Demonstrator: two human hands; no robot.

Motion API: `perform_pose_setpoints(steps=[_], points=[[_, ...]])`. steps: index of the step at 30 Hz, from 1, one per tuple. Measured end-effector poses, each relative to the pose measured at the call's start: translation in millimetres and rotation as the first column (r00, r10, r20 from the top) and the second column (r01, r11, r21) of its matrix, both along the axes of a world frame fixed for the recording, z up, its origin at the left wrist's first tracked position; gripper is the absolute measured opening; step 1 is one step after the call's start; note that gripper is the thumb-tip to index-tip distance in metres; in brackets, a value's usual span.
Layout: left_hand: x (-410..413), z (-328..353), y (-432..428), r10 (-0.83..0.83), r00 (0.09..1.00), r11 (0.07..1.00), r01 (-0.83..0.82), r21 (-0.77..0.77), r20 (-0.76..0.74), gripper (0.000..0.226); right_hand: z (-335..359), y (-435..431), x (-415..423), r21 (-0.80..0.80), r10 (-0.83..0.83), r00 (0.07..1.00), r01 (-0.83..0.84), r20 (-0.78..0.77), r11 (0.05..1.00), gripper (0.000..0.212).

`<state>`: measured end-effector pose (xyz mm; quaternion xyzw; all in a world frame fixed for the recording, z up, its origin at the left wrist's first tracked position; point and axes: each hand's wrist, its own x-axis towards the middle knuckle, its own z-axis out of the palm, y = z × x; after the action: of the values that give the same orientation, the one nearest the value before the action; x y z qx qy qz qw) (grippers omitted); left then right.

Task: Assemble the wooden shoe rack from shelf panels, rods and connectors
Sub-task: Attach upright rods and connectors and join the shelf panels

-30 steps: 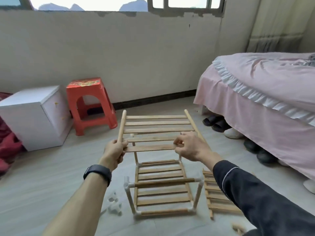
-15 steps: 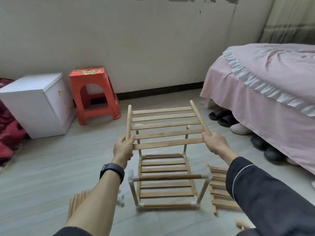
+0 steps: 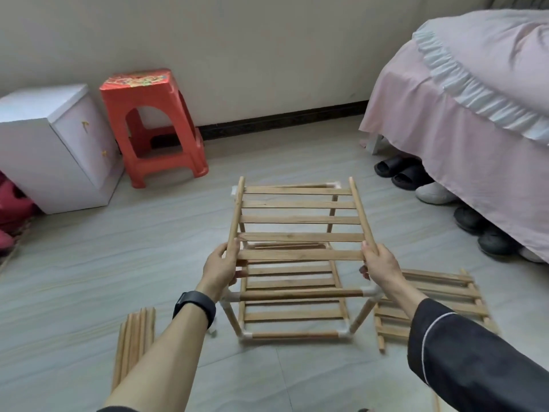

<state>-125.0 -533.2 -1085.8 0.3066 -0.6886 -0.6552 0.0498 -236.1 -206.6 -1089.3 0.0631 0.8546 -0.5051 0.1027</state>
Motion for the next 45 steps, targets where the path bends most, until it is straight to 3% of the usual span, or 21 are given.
perform_pose_setpoints(steps=[3, 9, 20, 24, 26, 32, 37, 41, 45], points=[[-5.9, -7.9, -0.6, 0.044, 0.999, 0.996, -0.042, -0.076, 0.020, 0.038, 4.2, -0.9, -3.8, -0.016, 0.034, 0.999, -0.034, 0.041, 0.999, 0.039], [-5.5, -23.3, -7.0, 0.107, 0.994, 0.991, -0.107, -0.078, 0.004, 0.038, 0.7, -6.1, -1.0, 0.089, 0.151, 0.986, -0.157, 0.068, 0.984, 0.041], [-4.7, -38.3, -6.2, 0.090, 0.982, 0.959, -0.040, -0.282, 0.167, 0.034, -16.9, -1.3, 3.5, 0.284, 0.149, 0.989, -0.147, 0.017, 0.948, 0.039], [-3.7, -31.9, 0.1, 0.110, 0.979, 0.889, -0.020, -0.457, 0.171, 0.042, -15.5, -0.6, 4.0, 0.273, 0.090, 0.996, -0.086, 0.000, 0.958, 0.039], [-2.6, -29.8, 0.0, 0.092, 0.978, 0.888, 0.004, -0.459, 0.187, 0.042, -15.2, -1.1, 1.5, 0.263, 0.091, 0.995, -0.096, 0.033, 0.960, 0.039], [0.4, -29.4, -1.4, 0.063, 0.988, 0.995, -0.051, -0.090, 0.137, 0.040, -20.8, 2.1, -1.4, 0.146, 0.089, 0.994, -0.097, 0.062, 0.984, 0.034], [5.8, -27.3, 1.0, 0.026, 0.992, 1.000, -0.024, -0.021, 0.125, 0.033, -20.4, 4.9, 5.3, 0.062, 0.111, 0.993, -0.114, 0.042, 0.992, 0.031], [6.3, -23.5, 5.8, 0.041, 0.994, 0.998, -0.036, -0.047, 0.101, 0.034, -16.4, 10.9, 14.3, -0.294, 0.101, 0.973, -0.037, 0.207, 0.955, 0.029], [8.3, -22.4, 9.1, 0.036, 0.995, 0.999, -0.037, 0.010, 0.088, 0.028, -14.1, 26.3, 19.9, -0.507, 0.184, 0.930, 0.003, 0.319, 0.862, 0.032]])
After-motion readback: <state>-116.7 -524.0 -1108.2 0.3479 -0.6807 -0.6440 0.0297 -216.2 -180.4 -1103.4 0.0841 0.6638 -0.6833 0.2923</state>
